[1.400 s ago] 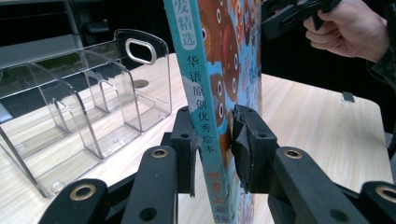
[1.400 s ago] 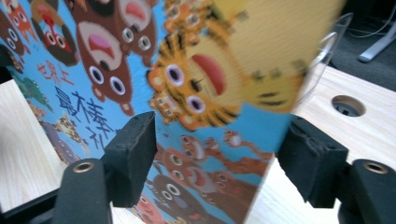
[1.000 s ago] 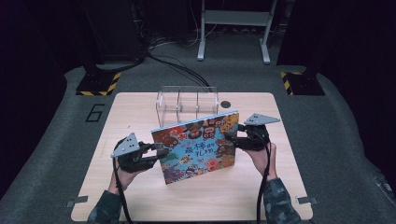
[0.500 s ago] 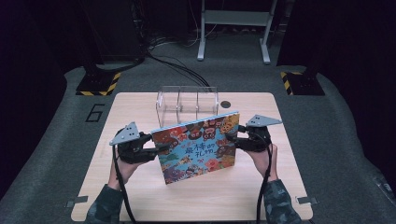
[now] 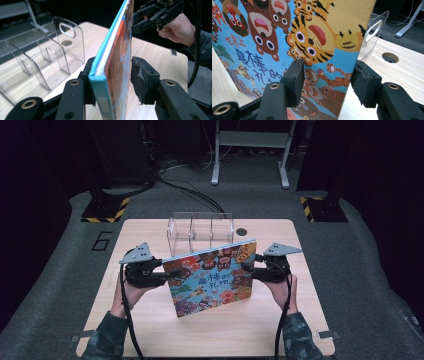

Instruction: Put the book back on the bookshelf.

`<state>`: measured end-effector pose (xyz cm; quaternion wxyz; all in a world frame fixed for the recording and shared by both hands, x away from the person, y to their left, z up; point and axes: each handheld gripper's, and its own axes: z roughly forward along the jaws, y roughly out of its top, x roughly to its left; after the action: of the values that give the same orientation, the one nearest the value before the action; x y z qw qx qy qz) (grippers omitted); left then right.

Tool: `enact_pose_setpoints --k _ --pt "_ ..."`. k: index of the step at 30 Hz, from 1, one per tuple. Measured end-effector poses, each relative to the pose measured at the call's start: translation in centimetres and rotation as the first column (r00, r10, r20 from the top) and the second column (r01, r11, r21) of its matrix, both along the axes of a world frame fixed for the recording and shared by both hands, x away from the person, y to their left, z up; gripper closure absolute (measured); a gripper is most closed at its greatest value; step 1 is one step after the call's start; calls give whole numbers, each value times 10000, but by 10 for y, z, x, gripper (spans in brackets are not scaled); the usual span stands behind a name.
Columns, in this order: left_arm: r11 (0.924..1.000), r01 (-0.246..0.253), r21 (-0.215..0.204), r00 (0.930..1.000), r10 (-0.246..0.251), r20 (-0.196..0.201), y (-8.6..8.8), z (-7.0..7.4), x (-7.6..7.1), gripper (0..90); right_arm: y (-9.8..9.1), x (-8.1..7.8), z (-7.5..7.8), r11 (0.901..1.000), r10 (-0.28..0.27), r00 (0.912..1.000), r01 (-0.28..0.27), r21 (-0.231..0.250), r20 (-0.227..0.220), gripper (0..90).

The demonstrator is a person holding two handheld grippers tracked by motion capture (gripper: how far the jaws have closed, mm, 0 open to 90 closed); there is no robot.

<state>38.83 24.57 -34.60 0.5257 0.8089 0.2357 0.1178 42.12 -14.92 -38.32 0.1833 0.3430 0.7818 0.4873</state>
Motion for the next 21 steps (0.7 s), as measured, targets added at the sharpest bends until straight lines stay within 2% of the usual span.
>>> enact_pose_setpoints --k 4,8,11,14,21 --pt "9998 101 162 9993 -95 -369 0 6 5 631 0 -1 0 10000 -19 10000 19 -4 -21 460" --pt "9997 -4 258 9992 15 -410 0 9 7 696 0 -1 0 10000 -19 10000 19 -14 -17 460" --pt "9992 7 392 9988 12 -481 -1 12 10 690 1 0 0 10000 -39 10000 39 -46 19 460" --pt "9993 177 318 9986 -161 -504 -2 14 12 665 1 1 0 10000 -54 10000 54 -73 29 460" --pt "9991 335 256 9968 -315 -731 -5 17 17 706 1 0 0 9999 -72 10000 72 -84 25 459"
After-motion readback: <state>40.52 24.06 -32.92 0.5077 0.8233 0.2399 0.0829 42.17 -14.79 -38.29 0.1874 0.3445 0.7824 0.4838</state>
